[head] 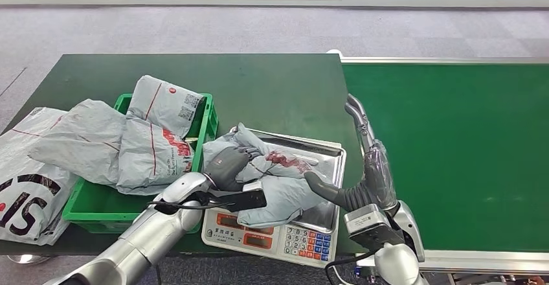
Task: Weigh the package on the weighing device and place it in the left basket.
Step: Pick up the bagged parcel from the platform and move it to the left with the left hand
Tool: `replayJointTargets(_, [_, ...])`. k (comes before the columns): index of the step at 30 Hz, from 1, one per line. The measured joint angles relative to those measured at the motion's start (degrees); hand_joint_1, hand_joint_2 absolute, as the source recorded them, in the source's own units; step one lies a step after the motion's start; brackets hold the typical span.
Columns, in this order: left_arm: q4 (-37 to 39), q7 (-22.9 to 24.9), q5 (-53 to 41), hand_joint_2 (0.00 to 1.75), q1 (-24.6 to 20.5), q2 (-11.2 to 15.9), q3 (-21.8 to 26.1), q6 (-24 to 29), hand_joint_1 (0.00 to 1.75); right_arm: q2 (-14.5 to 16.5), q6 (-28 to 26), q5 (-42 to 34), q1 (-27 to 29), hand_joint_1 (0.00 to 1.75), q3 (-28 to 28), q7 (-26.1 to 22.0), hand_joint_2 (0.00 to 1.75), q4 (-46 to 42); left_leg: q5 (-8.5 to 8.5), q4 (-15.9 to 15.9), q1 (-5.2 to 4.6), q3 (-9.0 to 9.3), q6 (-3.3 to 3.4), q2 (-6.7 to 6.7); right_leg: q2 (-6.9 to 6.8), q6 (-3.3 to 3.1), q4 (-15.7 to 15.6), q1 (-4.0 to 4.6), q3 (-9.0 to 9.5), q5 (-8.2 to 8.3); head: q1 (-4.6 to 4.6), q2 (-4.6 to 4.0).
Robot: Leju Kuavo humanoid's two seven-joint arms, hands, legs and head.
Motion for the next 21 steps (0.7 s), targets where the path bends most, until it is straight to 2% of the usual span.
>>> replayJointTargets(5, [-1.32,1.41,0.02,1.75,0.51,0.77,0.05,3.53,1.75,0.14,0.07,-0.39,-0.51,0.00,0.00,-0.45,1.75,0.83,-0.02,0.00,0.01,-0.02,-0.03,0.07,0.06,-0.02,0.00,0.01,-0.08,0.01,0.00,0.00])
replayJointTargets(13, [-9.26,3.05,-2.78,1.75,4.38,3.28,2.33,9.20,1.75,0.73,-0.35,-0.45,-1.05,0.00,-0.20,-0.73,1.75,1.93,-0.03,-0.04,0.03,-0.16,-0.10,0.28,0.21,-0.07,0.02,0.03,-0.41,0.05,0.00,0.01])
replayJointTargets(21, [-20.23,5.01,-11.79,1.75,6.49,5.18,6.63,24.22,1.75,1.27,-0.92,-1.01,-1.91,0.00,-0.26,-0.44,1.75,2.68,0.07,-0.03,0.04,-0.72,-0.17,0.26,0.22,-0.18,0.10,0.04,-0.97,0.13,0.00,0.00])
